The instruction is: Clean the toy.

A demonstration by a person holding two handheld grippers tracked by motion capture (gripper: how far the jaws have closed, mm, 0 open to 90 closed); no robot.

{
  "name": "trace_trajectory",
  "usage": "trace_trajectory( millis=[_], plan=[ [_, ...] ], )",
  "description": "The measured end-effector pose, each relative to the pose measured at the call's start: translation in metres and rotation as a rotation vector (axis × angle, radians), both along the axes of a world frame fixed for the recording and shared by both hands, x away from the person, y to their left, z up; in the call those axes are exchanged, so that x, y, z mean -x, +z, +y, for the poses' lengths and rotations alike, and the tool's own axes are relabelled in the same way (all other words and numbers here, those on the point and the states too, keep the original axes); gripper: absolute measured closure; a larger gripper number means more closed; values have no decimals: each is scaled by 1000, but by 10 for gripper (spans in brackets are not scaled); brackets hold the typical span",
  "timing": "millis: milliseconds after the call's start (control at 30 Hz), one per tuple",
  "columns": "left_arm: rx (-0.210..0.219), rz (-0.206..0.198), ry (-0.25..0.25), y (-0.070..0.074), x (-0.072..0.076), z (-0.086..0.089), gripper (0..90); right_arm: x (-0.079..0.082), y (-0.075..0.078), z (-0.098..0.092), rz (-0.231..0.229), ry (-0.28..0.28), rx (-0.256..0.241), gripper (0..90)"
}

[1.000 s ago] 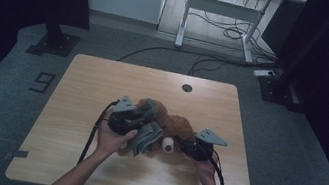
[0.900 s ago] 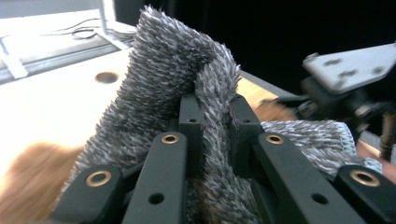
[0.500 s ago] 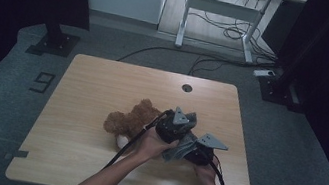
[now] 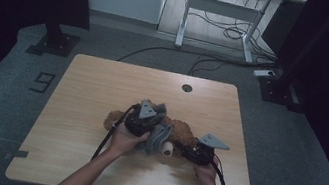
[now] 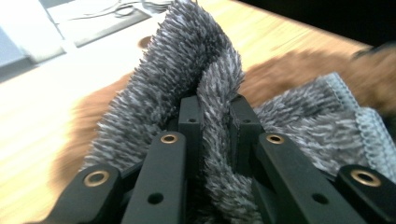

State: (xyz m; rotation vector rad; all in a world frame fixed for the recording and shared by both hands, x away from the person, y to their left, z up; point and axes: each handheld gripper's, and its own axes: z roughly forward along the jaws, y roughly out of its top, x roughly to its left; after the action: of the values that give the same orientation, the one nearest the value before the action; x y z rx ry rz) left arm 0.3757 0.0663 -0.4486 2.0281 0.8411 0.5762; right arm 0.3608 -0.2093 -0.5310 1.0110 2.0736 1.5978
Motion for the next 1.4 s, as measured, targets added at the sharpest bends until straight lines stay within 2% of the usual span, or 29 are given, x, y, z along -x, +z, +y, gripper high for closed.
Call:
trace_trajectory(
  millis=[100, 133, 167, 300, 367, 567, 667, 700, 800, 867, 967, 1067, 1200, 1233, 1267, 1300, 1333, 1367, 1400],
  plan=[
    [2, 8, 62, -1, -3, 27, 786, 0, -1, -1, -2, 6, -1, 450],
    [2, 8, 62, -1, -3, 27, 786, 0, -1, -1, -2, 6, -1, 450],
    [15, 34, 105, -4, -8, 46, 786, 0, -1, -2, -6, 12, 0, 450],
    [6, 76, 174, -14, -16, 79, 785, 1, -1, -2, -11, 21, 7, 450],
    [15, 100, 199, -20, -18, 93, 784, 2, -1, -1, -14, 26, 11, 450],
    [3, 122, 251, -27, -17, 118, 784, 1, -1, -2, -11, 27, 8, 449],
    [23, 128, 255, -26, -16, 123, 782, 1, -1, -2, -9, 28, 7, 449],
    [56, 121, 241, -18, -13, 123, 781, 1, -1, -2, -8, 27, 5, 448],
    [94, 83, 188, 1, -4, 111, 779, 0, -2, -3, -2, 26, 0, 449],
    [89, 51, 142, 15, 2, 94, 778, 0, -2, -3, -1, 25, -2, 449],
    [88, 27, 75, 32, 7, 65, 779, 0, -2, -3, -1, 23, -2, 448],
    [125, 51, 1, 42, 7, 35, 779, 0, -2, -3, -2, 22, -1, 448],
    [175, 90, -94, 47, 5, -2, 778, 0, -2, -3, 3, 24, -2, 448],
    [178, 94, -114, 48, 6, -11, 778, -1, -2, -3, 3, 24, -2, 448],
    [178, 94, -114, 48, 6, -11, 778, -1, -2, -3, 3, 24, -2, 448],
    [160, 88, -146, 49, 10, -29, 778, -1, -2, -4, 3, 26, -4, 448],
    [160, 88, -146, 49, 10, -29, 778, -1, -2, -4, 3, 26, -4, 448],
    [128, 74, -170, 49, 14, -46, 778, -1, -2, -4, 4, 25, -8, 447],
    [128, 74, -170, 49, 14, -46, 778, -1, -2, -4, 7, 24, -9, 447]
  ],
)
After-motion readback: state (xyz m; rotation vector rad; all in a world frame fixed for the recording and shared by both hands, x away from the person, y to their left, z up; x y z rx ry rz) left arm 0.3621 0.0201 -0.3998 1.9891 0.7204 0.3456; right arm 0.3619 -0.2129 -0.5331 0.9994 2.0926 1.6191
